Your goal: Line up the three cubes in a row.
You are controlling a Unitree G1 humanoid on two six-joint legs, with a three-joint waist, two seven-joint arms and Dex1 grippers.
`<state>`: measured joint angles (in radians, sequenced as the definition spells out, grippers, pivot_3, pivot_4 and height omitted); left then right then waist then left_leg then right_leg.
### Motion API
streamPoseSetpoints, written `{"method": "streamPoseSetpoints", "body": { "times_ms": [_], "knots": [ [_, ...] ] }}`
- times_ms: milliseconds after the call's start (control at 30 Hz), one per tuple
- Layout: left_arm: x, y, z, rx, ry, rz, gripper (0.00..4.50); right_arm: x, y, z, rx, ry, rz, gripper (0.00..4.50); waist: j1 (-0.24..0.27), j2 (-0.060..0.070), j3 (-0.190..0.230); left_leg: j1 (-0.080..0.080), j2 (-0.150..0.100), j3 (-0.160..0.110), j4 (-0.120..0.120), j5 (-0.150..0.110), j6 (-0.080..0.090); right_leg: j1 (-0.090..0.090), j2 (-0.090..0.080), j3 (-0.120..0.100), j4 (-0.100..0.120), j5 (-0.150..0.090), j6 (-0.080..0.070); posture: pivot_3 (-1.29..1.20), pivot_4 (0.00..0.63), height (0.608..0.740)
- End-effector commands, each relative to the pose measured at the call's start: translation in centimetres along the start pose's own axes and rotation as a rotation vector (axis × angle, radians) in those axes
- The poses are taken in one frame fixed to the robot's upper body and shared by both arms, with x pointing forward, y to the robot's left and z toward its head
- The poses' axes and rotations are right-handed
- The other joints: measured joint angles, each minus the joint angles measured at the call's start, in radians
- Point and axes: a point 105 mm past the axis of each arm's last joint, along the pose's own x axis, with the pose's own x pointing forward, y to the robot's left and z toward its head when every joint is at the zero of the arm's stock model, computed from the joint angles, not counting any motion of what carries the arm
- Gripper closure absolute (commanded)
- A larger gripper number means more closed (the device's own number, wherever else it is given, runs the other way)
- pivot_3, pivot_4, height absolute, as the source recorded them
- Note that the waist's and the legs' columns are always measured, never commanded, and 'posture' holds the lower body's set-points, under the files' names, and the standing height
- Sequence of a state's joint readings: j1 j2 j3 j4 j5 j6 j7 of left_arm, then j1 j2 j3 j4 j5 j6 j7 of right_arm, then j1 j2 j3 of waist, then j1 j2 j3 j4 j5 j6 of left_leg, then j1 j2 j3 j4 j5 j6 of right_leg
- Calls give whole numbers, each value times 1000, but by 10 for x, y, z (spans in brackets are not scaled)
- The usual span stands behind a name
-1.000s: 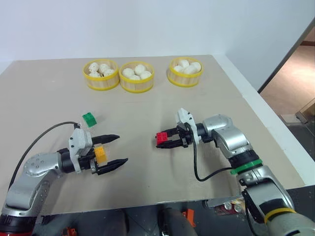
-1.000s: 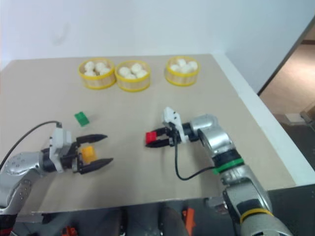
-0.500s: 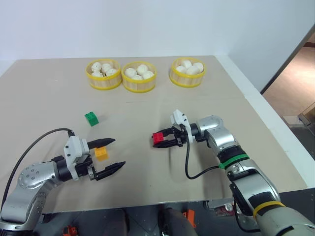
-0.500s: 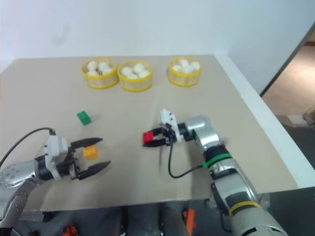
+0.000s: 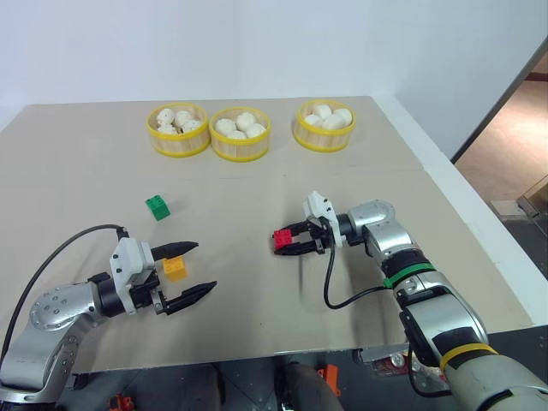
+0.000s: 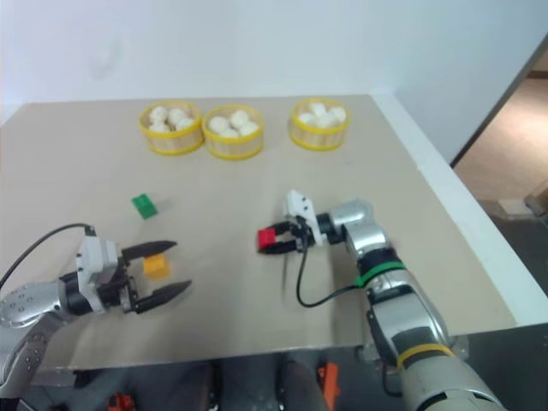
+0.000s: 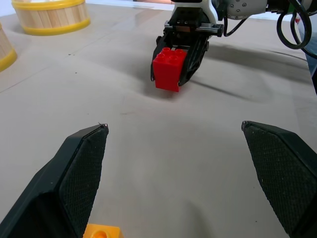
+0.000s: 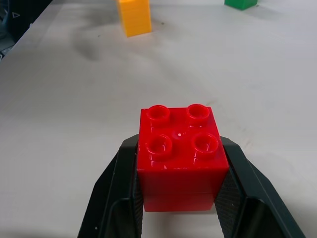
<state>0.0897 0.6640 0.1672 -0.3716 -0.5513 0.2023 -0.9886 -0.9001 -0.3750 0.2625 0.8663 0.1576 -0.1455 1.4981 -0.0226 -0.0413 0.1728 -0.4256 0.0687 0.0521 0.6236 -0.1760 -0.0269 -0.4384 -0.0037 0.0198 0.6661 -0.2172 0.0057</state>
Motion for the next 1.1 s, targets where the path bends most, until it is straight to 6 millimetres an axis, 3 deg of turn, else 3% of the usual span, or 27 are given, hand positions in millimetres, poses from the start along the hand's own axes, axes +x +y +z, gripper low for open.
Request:
{"method": "streamPoseSetpoints", "body": {
  "times_ms": [33, 267, 333, 533, 567, 767, 833, 1000, 1100],
  "knots": [
    [-1, 0, 11, 46, -15, -4, 0, -7, -2, 4, -37, -8, -9, 3224, 0, 0, 0, 0, 0, 0, 0, 0, 0, 0, 0, 0, 0, 0, 0, 0, 150, 740],
    [0, 0, 11, 47, -13, -6, 0, -10, -3, -5, -17, 2, -35, 3224, 0, 0, 0, 0, 0, 0, 0, 0, 0, 0, 0, 0, 0, 0, 0, 0, 150, 740],
    [0, 0, 11, 47, -11, -7, 0, -11, -3, -6, -42, 4, -40, 2134, 0, 0, 0, 0, 0, 0, 0, 0, 0, 0, 0, 0, 0, 0, 0, 0, 150, 740],
    [0, 1, 10, 52, -8, -13, 0, -13, 0, -4, -34, 3, -16, 147, 0, 0, 0, 0, 0, 0, 0, 0, 0, 0, 0, 0, 0, 0, 0, 0, 150, 740],
    [0, 1, 10, 53, -7, -14, 0, -14, 1, -3, -29, -1, -10, 14, 0, 0, 0, 0, 0, 0, 0, 0, 0, 0, 0, 0, 0, 0, 0, 0, 150, 740],
    [-1, 4, 11, 49, -6, -7, 0, -20, 7, 17, -76, -38, 31, 14, 0, 0, 0, 0, 0, 0, 0, 0, 0, 0, 0, 0, 0, 0, 0, 0, 150, 740],
    [-4, 11, 14, 36, -18, 42, 0, -23, 8, 37, -87, -88, 29, 14, 0, 0, 0, 1, 0, 0, 0, 0, 0, 0, 0, 0, 0, 0, 0, 0, 150, 740],
    [-21, 56, 39, -17, -88, 319, 0, -33, 11, 97, -164, -266, -71, 14, 1, 1, 0, 1, 1, 0, 0, 0, 0, 0, 1, -1, 1, 0, 0, 0, 150, 740],
    [-36, 87, 47, -22, -62, 480, 0, -35, 17, 117, -179, -322, -120, 14, 1, 0, 0, 1, 1, -1, 0, 0, 0, 1, 1, -2, 2, 0, 0, 0, 150, 740]
  ]
}}
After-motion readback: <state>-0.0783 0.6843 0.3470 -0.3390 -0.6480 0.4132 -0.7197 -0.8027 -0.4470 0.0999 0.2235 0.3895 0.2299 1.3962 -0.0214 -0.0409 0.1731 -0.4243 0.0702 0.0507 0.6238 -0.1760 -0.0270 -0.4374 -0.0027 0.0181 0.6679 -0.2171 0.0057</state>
